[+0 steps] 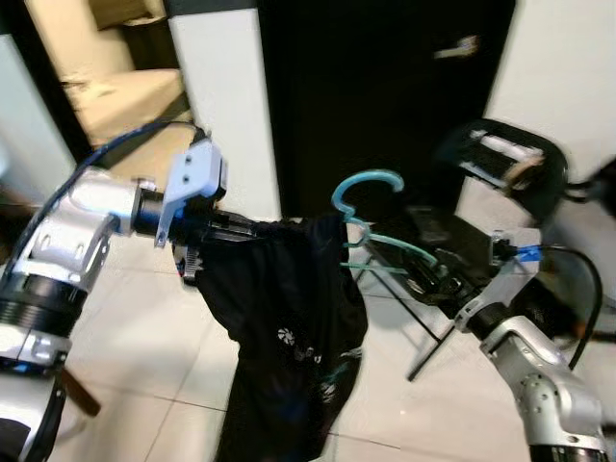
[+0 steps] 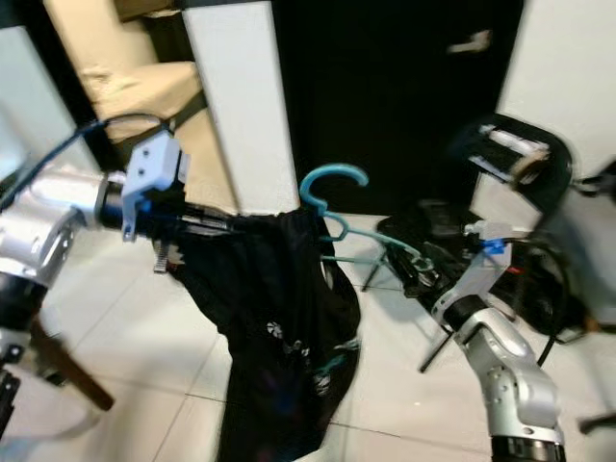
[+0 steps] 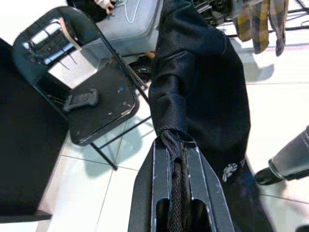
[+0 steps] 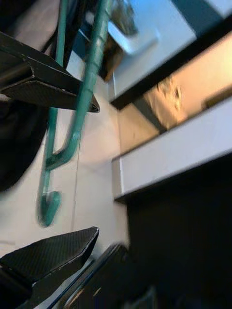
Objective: Hang hanger
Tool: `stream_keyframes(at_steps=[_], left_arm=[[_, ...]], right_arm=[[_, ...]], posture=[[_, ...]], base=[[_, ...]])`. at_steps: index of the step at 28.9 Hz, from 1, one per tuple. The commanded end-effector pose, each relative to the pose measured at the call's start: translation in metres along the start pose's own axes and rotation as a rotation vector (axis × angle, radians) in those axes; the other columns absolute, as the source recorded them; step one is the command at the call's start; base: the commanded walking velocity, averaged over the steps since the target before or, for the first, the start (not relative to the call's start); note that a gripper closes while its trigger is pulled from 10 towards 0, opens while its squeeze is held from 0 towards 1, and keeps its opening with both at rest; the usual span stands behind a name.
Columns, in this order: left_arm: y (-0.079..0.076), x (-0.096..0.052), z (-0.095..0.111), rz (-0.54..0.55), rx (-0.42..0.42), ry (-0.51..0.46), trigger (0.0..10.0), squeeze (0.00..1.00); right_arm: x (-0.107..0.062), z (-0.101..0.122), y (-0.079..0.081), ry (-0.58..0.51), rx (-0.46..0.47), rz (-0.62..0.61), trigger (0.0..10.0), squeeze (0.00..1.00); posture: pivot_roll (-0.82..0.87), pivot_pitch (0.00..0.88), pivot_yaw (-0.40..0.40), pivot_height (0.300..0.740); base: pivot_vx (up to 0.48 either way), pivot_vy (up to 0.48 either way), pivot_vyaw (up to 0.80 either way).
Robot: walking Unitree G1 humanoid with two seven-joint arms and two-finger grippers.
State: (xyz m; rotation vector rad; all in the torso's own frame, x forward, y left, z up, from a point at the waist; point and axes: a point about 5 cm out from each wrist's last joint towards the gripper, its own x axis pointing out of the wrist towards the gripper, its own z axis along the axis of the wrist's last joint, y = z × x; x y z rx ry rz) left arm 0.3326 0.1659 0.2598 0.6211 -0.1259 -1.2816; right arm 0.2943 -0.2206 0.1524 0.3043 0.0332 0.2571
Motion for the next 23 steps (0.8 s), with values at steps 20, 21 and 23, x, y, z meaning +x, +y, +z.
stream_keyframes(at_steps=[20, 21, 23], left_arm=[[-0.047, 0.065, -0.003, 0.335, -0.131, -0.098, 10.0, 0.00], [-0.047, 0.065, -0.004, 0.343, -0.126, -0.090, 10.0, 0.00], [-0.045, 0.063, -0.004, 0.353, -0.118, -0.083, 10.0, 0.00]], right_arm=[[0.011, -0.002, -0.008, 0.068, -0.049, -0.012, 10.0, 0.00], [0.013, 0.001, -0.008, 0.060, -0.052, -0.006, 10.0, 0.00], [0.015, 0.003, -0.007, 0.052, -0.051, -0.003, 10.0, 0.00]], posture=[[-0.04, 0.000, -0.032, 0.740], [-0.05, 0.000, -0.024, 0.740], [-0.05, 0.000, -0.020, 0.740]], base=[[0.000, 0.000, -0.78], [0.000, 0.000, -0.79], [0.000, 0.000, -0.79]])
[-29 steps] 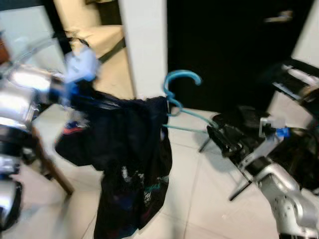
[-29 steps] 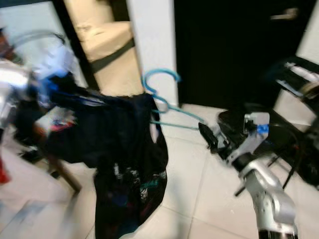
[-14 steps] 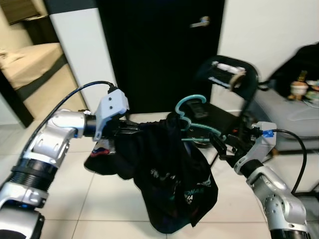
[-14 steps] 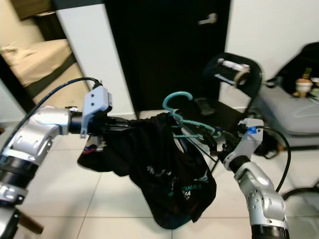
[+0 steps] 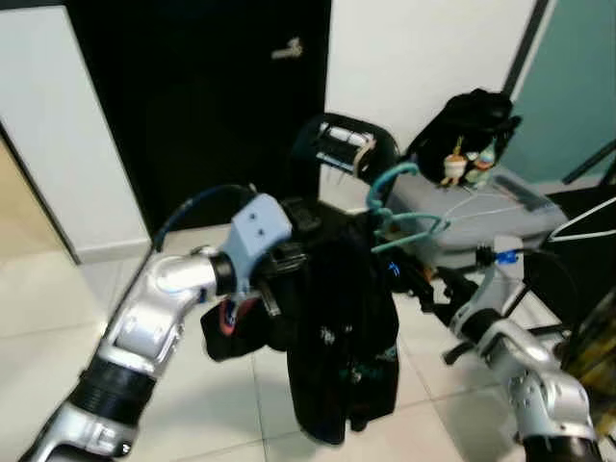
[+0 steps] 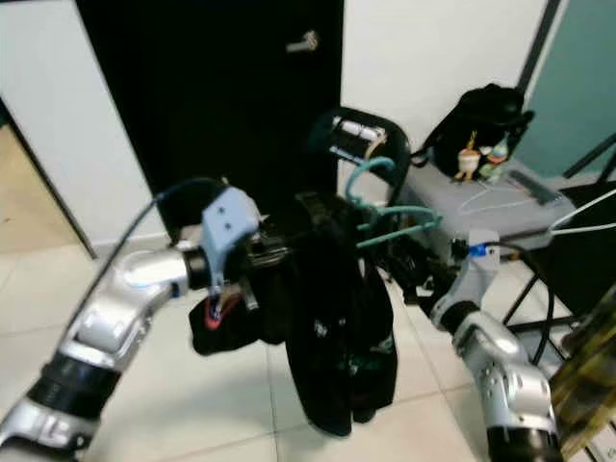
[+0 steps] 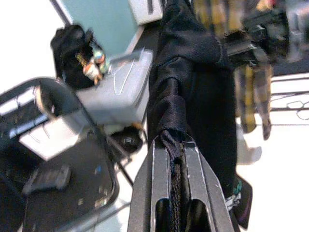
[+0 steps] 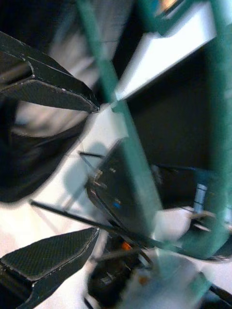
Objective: Hang hanger
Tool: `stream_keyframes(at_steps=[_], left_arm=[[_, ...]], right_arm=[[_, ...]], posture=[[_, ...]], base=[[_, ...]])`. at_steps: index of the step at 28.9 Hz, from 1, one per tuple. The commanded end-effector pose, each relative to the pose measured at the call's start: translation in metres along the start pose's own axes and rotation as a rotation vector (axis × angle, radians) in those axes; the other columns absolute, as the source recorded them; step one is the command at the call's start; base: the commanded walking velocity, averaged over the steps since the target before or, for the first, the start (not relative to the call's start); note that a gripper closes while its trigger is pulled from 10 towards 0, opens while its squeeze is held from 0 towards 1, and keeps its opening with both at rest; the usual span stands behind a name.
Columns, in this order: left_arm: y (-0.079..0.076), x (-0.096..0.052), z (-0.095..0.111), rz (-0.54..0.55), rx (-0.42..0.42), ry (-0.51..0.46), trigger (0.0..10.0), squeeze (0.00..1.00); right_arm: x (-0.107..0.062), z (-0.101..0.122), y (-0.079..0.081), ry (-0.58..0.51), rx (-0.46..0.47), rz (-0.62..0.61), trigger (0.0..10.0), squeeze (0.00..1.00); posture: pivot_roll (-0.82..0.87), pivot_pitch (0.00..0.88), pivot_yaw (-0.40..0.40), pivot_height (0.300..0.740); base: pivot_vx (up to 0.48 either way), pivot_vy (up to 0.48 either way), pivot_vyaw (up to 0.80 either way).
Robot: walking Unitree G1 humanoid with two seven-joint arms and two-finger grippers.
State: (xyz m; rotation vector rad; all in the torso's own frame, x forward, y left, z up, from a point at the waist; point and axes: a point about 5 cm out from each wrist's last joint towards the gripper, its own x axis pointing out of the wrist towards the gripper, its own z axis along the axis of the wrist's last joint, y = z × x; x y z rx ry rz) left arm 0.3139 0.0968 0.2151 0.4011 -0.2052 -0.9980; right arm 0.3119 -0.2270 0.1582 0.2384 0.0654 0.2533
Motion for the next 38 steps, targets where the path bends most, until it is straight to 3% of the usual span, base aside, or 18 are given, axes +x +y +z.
stream_keyframes(at_steps=[1, 3, 6, 10, 15, 18, 28, 35, 38], left_arm=[[0.005, -0.005, 0.001, 0.030, 0.024, 0.007, 10.0, 0.00], [0.022, -0.013, 0.002, 0.060, 0.056, 0.035, 10.0, 0.00], [0.029, -0.013, 0.005, 0.072, 0.064, 0.041, 10.0, 0.00], [0.025, -0.004, 0.013, 0.047, 0.061, 0.016, 10.0, 0.00], [0.021, 0.006, 0.019, 0.033, 0.055, -0.023, 10.0, 0.00], [0.041, -0.007, 0.026, 0.083, 0.086, -0.024, 10.0, 0.00], [0.053, -0.014, 0.029, 0.076, 0.122, -0.013, 10.0, 0.00], [0.063, -0.024, 0.022, 0.064, 0.210, 0.095, 10.0, 0.00], [0.079, -0.037, 0.022, 0.048, 0.330, 0.225, 10.0, 0.00]], right_arm=[[0.000, -0.006, 0.002, 0.013, 0.010, 0.008, 10.0, 0.00], [-0.001, -0.007, 0.007, -0.001, 0.023, 0.027, 10.0, 0.00], [-0.001, -0.013, 0.012, 0.004, 0.031, 0.038, 10.0, 0.00], [0.004, -0.011, 0.019, -0.013, 0.048, 0.070, 10.0, 0.00], [0.019, 0.010, 0.022, -0.074, 0.056, 0.080, 10.0, 0.00], [0.011, 0.003, 0.024, -0.052, 0.041, 0.104, 10.0, 0.00], [0.005, 0.000, 0.025, -0.055, 0.052, 0.115, 10.0, 0.00], [0.004, -0.002, 0.029, -0.056, 0.052, 0.130, 10.0, 0.00], [-0.001, -0.010, 0.027, -0.029, 0.053, 0.126, 10.0, 0.00]], posture=[[-0.05, 0.000, -0.020, 0.740], [-0.06, 0.000, -0.004, 0.740], [-0.06, 0.000, 0.009, 0.740], [-0.07, 0.000, 0.016, 0.740], [-0.09, 0.000, 0.022, 0.740], [-0.08, 0.000, 0.023, 0.740], [-0.09, 0.000, 0.034, 0.740], [-0.09, 0.000, 0.049, 0.740], [-0.09, 0.000, 0.044, 0.740]], base=[[0.000, 0.000, -0.79], [0.000, 0.000, -0.79], [0.000, 0.000, -0.79], [0.000, 0.000, -0.79], [0.000, 0.000, -0.79], [0.000, 0.000, -0.79], [0.000, 0.000, -0.79], [0.000, 0.000, -0.79], [0.000, 0.000, -0.79]])
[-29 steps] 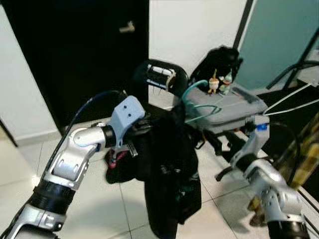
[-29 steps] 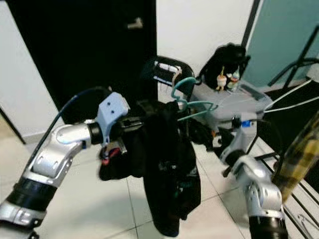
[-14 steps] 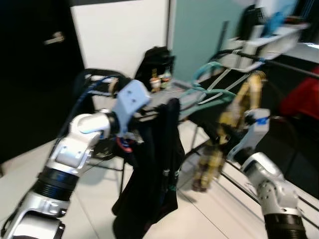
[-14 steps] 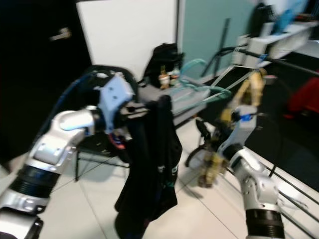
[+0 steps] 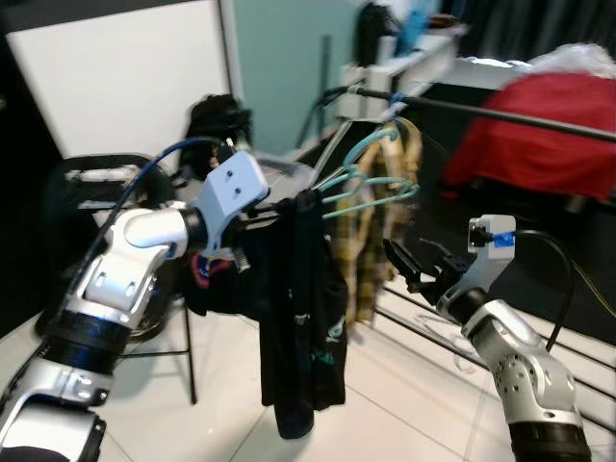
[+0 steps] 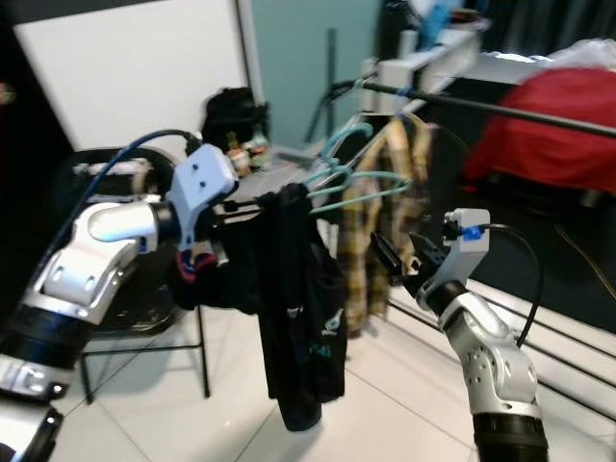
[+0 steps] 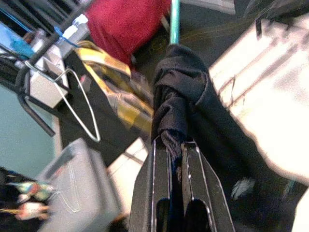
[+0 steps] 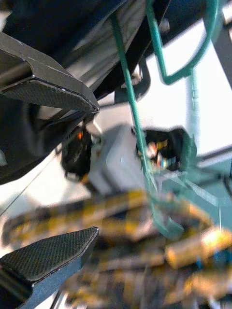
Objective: Hang hanger
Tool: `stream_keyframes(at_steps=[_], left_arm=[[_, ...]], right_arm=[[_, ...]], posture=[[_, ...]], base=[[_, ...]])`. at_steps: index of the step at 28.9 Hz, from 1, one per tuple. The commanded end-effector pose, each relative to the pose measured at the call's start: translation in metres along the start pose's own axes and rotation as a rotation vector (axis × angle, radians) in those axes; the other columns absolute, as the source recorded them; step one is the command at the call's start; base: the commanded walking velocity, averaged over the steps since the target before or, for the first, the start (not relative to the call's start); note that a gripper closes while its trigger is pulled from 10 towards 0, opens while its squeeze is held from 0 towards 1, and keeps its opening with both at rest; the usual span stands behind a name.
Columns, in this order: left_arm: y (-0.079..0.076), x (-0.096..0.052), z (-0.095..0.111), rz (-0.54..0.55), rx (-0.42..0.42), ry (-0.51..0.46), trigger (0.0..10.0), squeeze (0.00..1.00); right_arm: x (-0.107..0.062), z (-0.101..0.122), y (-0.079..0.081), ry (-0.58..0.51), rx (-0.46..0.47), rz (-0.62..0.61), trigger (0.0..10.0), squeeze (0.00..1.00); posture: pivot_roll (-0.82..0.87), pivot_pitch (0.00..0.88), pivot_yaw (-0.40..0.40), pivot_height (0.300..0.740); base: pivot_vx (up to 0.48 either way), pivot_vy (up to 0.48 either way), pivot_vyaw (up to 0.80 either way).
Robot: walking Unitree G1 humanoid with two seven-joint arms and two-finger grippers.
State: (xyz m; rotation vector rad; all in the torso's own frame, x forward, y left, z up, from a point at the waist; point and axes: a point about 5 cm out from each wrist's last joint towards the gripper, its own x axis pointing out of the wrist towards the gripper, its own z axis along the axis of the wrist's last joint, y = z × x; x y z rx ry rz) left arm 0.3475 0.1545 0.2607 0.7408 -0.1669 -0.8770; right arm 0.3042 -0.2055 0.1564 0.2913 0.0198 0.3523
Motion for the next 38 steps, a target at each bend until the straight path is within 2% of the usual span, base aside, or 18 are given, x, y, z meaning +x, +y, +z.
stream_keyframes(at_steps=[1, 2, 5, 7, 11, 14, 19, 21, 23, 25, 26, 29, 31, 33, 34, 36, 37, 38], left_arm=[[0.011, -0.007, 0.001, 0.000, 0.077, 0.042, 10.0, 0.00], [0.011, -0.007, 0.001, 0.000, 0.077, 0.042, 10.0, 0.00], [0.027, -0.013, -0.001, -0.017, 0.170, 0.124, 10.0, 0.00], [0.027, -0.013, -0.001, -0.017, 0.170, 0.124, 10.0, 0.00], [0.049, -0.023, -0.004, -0.022, 0.325, 0.281, 10.0, 0.00], [0.051, -0.025, -0.005, -0.021, 0.342, 0.299, 10.0, 0.00], [0.059, -0.029, -0.003, -0.035, 0.395, 0.333, 10.0, 0.00], [0.061, -0.030, -0.003, -0.037, 0.407, 0.341, 10.0, 0.00], [0.066, -0.033, -0.006, -0.038, 0.428, 0.361, 10.0, 0.00], [0.066, -0.033, -0.006, -0.038, 0.428, 0.361, 10.0, 0.00], [0.069, -0.037, -0.005, -0.037, 0.443, 0.348, 10.0, 0.00], [0.070, -0.038, -0.004, -0.037, 0.448, 0.333, 10.0, 0.00], [0.070, -0.037, 0.014, -0.059, 0.414, 0.177, 10.0, 0.00], [0.070, -0.037, 0.014, -0.059, 0.414, 0.177, 10.0, 0.00], [0.069, -0.036, 0.024, -0.078, 0.400, 0.099, 10.0, 0.00], [0.067, -0.035, 0.044, -0.124, 0.373, -0.049, 10.0, 0.00], [0.067, -0.035, 0.044, -0.124, 0.373, -0.049, 10.0, 0.00], [0.065, -0.034, 0.054, -0.155, 0.368, -0.111, 10.0, 0.00]], right_arm=[[0.001, -0.004, 0.004, 0.014, 0.009, 0.019, 10.0, 0.00], [0.001, -0.004, 0.004, 0.014, 0.009, 0.019, 10.0, 0.00], [0.001, -0.004, -0.001, 0.015, 0.006, -0.019, 10.0, 0.00], [0.001, -0.004, -0.001, 0.015, 0.006, -0.019, 10.0, 0.00], [-0.005, -0.006, -0.012, 0.009, 0.010, -0.109, 10.0, 0.00], [-0.006, -0.006, -0.012, 0.008, 0.009, -0.114, 10.0, 0.00], [-0.015, -0.004, -0.016, 0.010, 0.006, -0.109, 10.0, 0.00], [-0.018, -0.005, -0.017, 0.023, 0.001, -0.091, 10.0, 0.00], [-0.030, -0.008, -0.019, 0.066, -0.017, -0.038, 10.0, 0.00], [-0.030, -0.008, -0.019, 0.066, -0.017, -0.038, 10.0, 0.00], [-0.043, -0.007, -0.026, 0.082, -0.022, -0.043, 10.0, 0.00], [-0.047, -0.006, -0.030, 0.079, -0.022, -0.062, 10.0, 0.00], [-0.060, -0.002, -0.042, 0.050, 0.004, -0.108, 10.0, 0.00], [-0.060, -0.002, -0.042, 0.050, 0.004, -0.108, 10.0, 0.00], [-0.065, -0.001, -0.044, 0.035, 0.028, -0.110, 10.0, 0.00], [-0.071, 0.000, -0.040, 0.004, 0.073, -0.055, 10.0, 0.00], [-0.071, 0.000, -0.040, 0.004, 0.073, -0.055, 10.0, 0.00], [-0.072, 0.002, -0.032, -0.031, 0.127, 0.021, 10.0, 0.00]], posture=[[-0.09, 0.000, 0.044, 0.740], [-0.09, 0.000, 0.044, 0.740], [-0.09, 0.000, 0.060, 0.740], [-0.09, 0.000, 0.060, 0.740], [-0.10, 0.000, 0.078, 0.740], [-0.10, 0.000, 0.079, 0.740], [-0.10, 0.000, 0.085, 0.740], [-0.10, 0.000, 0.085, 0.740], [-0.10, 0.000, 0.073, 0.740], [-0.10, 0.000, 0.073, 0.740], [-0.11, 0.000, 0.074, 0.740], [-0.11, 0.000, 0.074, 0.740], [-0.12, 0.000, 0.077, 0.740], [-0.12, 0.000, 0.077, 0.740], [-0.12, 0.000, 0.078, 0.740], [-0.12, 0.000, 0.079, 0.740], [-0.12, 0.000, 0.079, 0.740], [-0.12, 0.000, 0.078, 0.740]], base=[[0.000, 0.000, -0.79], [0.000, 0.000, -0.79], [0.000, 0.000, -0.79], [0.000, 0.000, -0.79], [0.000, 0.000, -0.79], [0.000, 0.000, -0.79], [0.000, 0.000, 0.00], [0.000, 0.000, 0.00], [0.000, 0.000, 0.00], [0.000, 0.000, 0.00], [0.000, 0.000, 0.00], [0.000, 0.000, 0.00], [0.000, 0.000, 0.00], [0.000, 0.000, 0.00], [0.000, 0.000, 0.00], [0.000, 0.000, 0.00], [0.000, 0.000, 0.00], [0.000, 0.000, 0.00]])
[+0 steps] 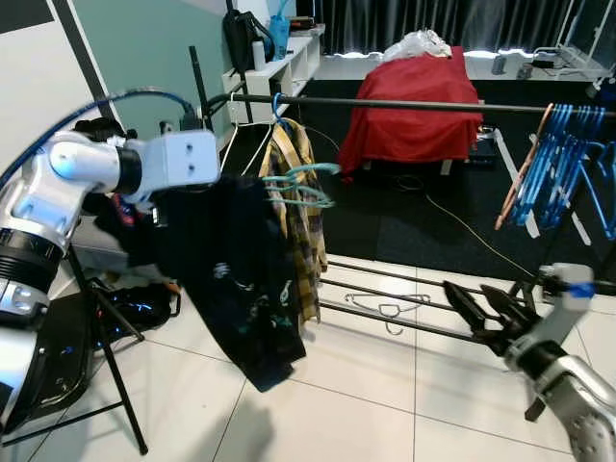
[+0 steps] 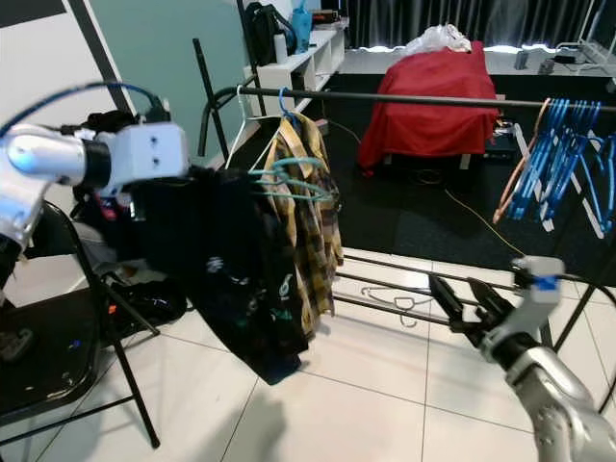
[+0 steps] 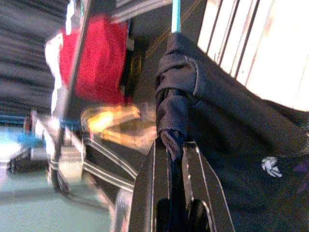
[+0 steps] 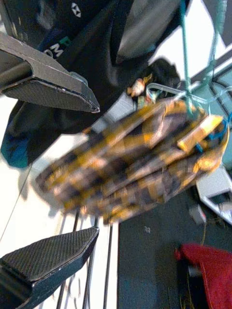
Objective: Hang hanger
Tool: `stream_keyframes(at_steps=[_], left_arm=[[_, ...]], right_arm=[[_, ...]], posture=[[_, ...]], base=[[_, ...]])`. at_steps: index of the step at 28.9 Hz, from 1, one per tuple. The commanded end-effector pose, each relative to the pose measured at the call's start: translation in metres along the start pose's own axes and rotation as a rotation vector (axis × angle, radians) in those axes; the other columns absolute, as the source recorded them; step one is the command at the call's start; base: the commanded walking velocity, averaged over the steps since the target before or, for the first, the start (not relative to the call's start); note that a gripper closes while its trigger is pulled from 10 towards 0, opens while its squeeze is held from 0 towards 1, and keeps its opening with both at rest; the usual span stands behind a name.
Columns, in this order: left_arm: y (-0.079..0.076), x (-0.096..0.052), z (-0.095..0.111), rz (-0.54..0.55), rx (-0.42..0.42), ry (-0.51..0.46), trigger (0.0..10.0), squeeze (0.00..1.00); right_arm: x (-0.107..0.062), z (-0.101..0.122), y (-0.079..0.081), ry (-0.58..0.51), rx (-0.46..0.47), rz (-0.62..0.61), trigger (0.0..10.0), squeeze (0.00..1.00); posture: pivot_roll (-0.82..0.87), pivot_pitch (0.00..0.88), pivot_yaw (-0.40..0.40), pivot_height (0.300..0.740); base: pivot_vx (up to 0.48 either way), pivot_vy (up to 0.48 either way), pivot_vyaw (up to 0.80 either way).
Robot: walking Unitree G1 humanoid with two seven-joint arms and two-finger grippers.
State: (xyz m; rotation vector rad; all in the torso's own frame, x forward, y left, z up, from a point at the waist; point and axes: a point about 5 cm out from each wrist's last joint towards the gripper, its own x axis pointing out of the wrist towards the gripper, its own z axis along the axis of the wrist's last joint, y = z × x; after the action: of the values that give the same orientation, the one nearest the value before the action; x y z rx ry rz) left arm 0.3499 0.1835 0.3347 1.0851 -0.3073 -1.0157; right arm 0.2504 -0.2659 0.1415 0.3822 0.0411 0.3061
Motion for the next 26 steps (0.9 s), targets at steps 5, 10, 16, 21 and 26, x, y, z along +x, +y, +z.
stream_keyframes(at_steps=[5, 10, 16, 21, 26], left_arm=[[0.013, -0.002, 0.035, -0.036, 0.048, -0.190, 10.0, 0.00], [0.016, -0.003, 0.041, -0.040, 0.064, -0.212, 10.0, 0.00], [0.020, -0.008, 0.055, -0.052, 0.092, -0.278, 10.0, 0.00], [0.021, -0.010, 0.065, -0.049, 0.091, -0.333, 10.0, 0.00], [0.022, -0.012, 0.087, -0.067, 0.106, -0.439, 10.0, 0.00]], right_arm=[[-0.007, 0.001, 0.035, -0.064, 0.101, 0.327, 10.0, 0.00], [-0.010, 0.000, 0.044, -0.049, 0.098, 0.417, 10.0, 0.00], [-0.012, -0.002, 0.057, -0.011, 0.066, 0.508, 10.0, 0.00], [-0.009, -0.011, 0.049, 0.059, 0.010, 0.444, 10.0, 0.00], [0.003, -0.012, 0.047, 0.108, -0.113, 0.395, 10.0, 0.00]], posture=[[-0.11, 0.000, 0.077, 0.740], [-0.11, 0.000, 0.077, 0.740], [-0.11, 0.000, 0.080, 0.740], [-0.10, 0.000, 0.080, 0.740], [-0.10, 0.000, 0.082, 0.740]], base=[[0.000, 0.000, 0.00], [0.000, 0.000, 0.00], [0.000, 0.000, 0.00], [0.000, 0.000, 0.00], [0.000, 0.000, 0.00]])
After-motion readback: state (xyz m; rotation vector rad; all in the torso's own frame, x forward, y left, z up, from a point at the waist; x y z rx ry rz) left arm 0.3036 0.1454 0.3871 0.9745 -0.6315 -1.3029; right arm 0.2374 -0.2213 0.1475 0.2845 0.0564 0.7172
